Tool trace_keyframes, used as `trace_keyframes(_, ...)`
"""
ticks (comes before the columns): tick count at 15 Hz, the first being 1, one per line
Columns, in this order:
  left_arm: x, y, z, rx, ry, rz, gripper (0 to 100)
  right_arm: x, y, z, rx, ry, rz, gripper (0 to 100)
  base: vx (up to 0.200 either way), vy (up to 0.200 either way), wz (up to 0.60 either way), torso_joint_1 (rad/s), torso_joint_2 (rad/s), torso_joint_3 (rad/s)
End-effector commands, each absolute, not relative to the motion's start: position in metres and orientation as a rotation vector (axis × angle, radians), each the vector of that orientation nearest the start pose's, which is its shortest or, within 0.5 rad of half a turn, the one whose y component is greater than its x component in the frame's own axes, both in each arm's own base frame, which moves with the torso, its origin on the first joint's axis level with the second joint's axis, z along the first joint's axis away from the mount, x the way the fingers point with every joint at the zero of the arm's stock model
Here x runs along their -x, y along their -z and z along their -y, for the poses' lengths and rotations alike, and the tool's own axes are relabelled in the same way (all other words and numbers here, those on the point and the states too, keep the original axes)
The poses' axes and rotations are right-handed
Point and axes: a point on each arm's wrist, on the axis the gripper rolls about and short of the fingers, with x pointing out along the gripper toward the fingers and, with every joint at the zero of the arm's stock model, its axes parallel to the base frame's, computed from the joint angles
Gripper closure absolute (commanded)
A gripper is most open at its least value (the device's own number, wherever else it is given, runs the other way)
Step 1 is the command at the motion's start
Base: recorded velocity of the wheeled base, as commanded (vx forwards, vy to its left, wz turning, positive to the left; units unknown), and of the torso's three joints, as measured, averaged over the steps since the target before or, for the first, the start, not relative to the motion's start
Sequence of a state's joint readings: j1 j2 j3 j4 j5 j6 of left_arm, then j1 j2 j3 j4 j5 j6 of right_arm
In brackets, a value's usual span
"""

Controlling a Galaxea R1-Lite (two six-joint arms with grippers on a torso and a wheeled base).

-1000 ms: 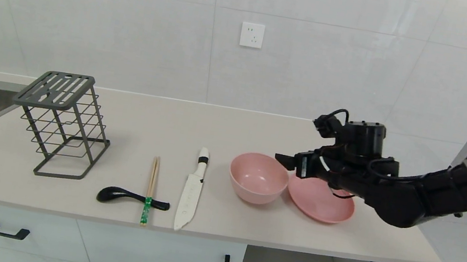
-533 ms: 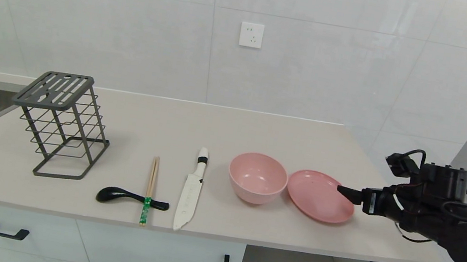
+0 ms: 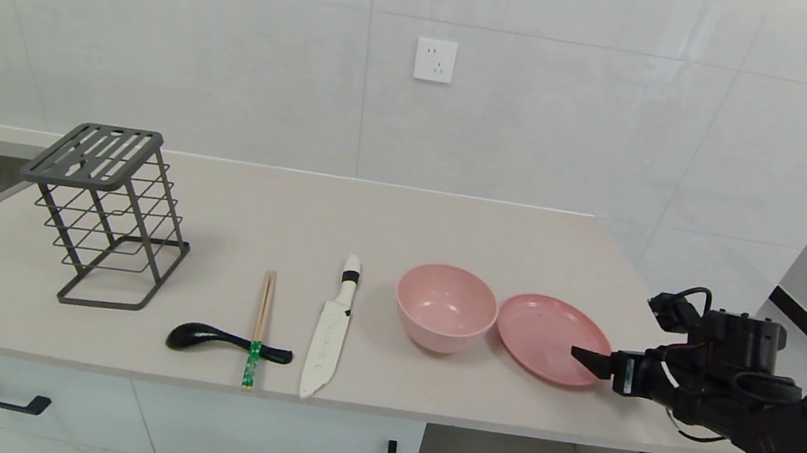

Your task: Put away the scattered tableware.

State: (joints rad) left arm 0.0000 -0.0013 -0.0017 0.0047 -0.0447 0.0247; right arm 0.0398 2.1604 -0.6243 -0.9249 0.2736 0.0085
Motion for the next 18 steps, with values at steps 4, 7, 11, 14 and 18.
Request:
trace_keyframes(4,0.023,-0.075,0.001,-0.024,0.045,-0.003,0,-0.338,-0.008,-0.024,-0.078,-0.315,-0.628,0,0.0,0.0,0.0,0.0,0.0,0.0)
trace_keyframes(7,0.023,-0.075,0.001,-0.023,0.045,-0.003,0,-0.343,-0.004,-0.024,-0.076,-0.313,-0.629,0,0.0,0.0,0.0,0.0,0.0,0.0)
trace_keyframes(11,0.023,-0.075,0.001,-0.023,0.045,-0.003,0,-0.345,0.002,-0.025,-0.075,-0.307,-0.643,100,0.0,0.0,0.0,0.0,0.0,0.0)
trace_keyframes(14,0.023,-0.075,0.001,-0.021,0.045,-0.003,0,-0.358,-0.009,-0.015,-0.08,-0.285,-0.58,100,0.0,0.0,0.0,0.0,0.0,0.0)
trace_keyframes(18,0.023,-0.075,0.001,-0.018,0.045,-0.004,0,-0.377,-0.107,-0.008,-0.226,-0.256,-0.277,100,0.0,0.0,0.0,0.0,0.0,0.0)
